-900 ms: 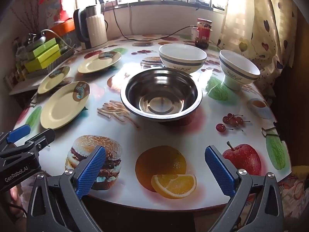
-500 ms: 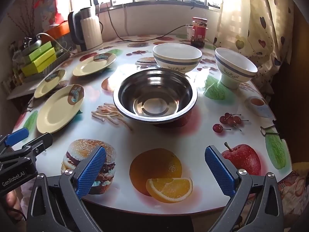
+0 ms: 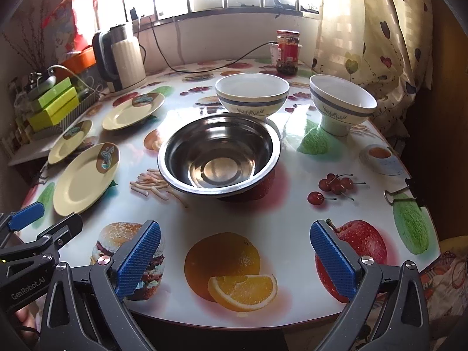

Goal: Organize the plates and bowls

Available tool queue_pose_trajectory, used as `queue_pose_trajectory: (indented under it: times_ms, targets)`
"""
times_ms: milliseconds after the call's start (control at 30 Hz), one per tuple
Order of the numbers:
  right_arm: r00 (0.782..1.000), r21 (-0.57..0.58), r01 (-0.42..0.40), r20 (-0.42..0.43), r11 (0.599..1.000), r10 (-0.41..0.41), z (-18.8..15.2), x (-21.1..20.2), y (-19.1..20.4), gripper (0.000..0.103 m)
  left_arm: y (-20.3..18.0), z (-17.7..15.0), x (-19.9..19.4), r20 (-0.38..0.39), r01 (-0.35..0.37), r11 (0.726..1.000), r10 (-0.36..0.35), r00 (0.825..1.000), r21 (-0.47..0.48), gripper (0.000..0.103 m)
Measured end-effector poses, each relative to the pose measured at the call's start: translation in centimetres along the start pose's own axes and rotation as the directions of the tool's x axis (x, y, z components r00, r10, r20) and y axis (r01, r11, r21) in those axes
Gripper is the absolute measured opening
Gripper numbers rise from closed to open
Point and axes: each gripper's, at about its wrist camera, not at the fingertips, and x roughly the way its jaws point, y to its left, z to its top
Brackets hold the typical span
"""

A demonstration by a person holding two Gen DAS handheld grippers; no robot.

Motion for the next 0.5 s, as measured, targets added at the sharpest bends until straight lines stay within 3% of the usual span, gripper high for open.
queue_pose_trajectory:
  times_ms: [500]
  targets:
    - [1.0, -0.017, 0.006, 0.007, 1.0, -0.006, -0.03, -0.09, 0.51, 0.103, -0.18, -0.11, -0.01, 0.008, 0.009, 1.0, -0.009, 1.0, -0.002, 0.082]
